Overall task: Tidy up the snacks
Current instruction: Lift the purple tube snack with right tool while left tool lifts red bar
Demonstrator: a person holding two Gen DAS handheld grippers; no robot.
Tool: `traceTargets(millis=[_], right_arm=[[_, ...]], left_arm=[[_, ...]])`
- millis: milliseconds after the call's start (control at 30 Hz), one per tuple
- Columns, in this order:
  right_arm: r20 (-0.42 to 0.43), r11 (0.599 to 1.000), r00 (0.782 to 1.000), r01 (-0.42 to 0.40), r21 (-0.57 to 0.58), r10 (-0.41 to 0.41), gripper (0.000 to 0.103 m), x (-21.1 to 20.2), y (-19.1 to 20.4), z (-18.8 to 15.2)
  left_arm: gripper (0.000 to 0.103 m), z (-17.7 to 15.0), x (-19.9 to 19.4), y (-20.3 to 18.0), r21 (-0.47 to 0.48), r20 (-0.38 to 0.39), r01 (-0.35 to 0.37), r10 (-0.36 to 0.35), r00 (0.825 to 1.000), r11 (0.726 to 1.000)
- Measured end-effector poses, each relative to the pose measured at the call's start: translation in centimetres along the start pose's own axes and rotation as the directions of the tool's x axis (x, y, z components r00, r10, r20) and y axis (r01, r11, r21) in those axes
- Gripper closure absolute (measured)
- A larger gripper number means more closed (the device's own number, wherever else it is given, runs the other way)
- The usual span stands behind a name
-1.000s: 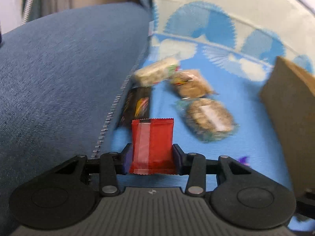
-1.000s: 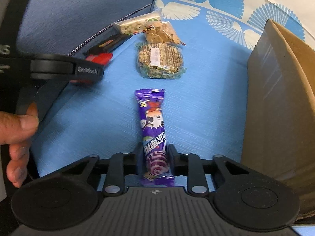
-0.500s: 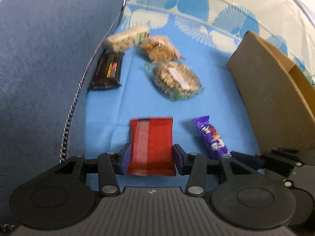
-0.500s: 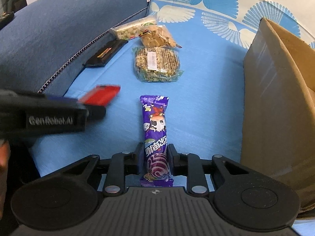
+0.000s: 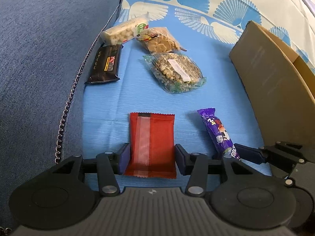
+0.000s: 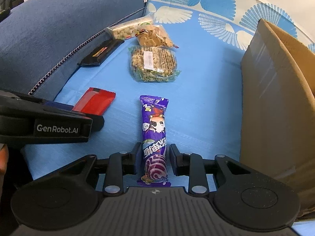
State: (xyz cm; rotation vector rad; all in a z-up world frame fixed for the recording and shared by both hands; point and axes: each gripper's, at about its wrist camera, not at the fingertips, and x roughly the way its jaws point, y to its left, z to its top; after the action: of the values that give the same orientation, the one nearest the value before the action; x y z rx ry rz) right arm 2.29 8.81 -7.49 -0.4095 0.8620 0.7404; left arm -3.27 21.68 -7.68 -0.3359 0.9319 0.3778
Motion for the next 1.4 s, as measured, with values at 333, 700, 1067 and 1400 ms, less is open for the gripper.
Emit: traceTargets(millis=[333,700,1067,1400], right_arm=[[-0.013,1.000,1.000,-0.025,0.017,0.025,0.077,-0.1,-0.3,0.2],[-0.020,0.999,0.999,-0.033,-0.015,0.033,0.077,0.0,0.0,0.2],[0.024,0.999,0.999,-0.033,-0.024,0.034,0.081,-0.8,0.1,0.5],[0.066,0.999,0.997,-0.039,-0.012,0.039,0.081,-2.0,-0.5,0.7]], left_arm=[[0.055,0.0,-0.2,0.2,-0.006,0.013,0.017,-0.017,1.000,1.000],[0.053,0.0,-0.1,0.0,0.007,0.001,0.017,-0.017,1.000,1.000],[0.056,0.0,-1.0,0.4,-0.010,0.065,0.047,-0.046,0.997,0.999],[0.056,-0.1,-2.0,0.5,-0.015,0.126,0.079,-0.076,0.989,0.997]])
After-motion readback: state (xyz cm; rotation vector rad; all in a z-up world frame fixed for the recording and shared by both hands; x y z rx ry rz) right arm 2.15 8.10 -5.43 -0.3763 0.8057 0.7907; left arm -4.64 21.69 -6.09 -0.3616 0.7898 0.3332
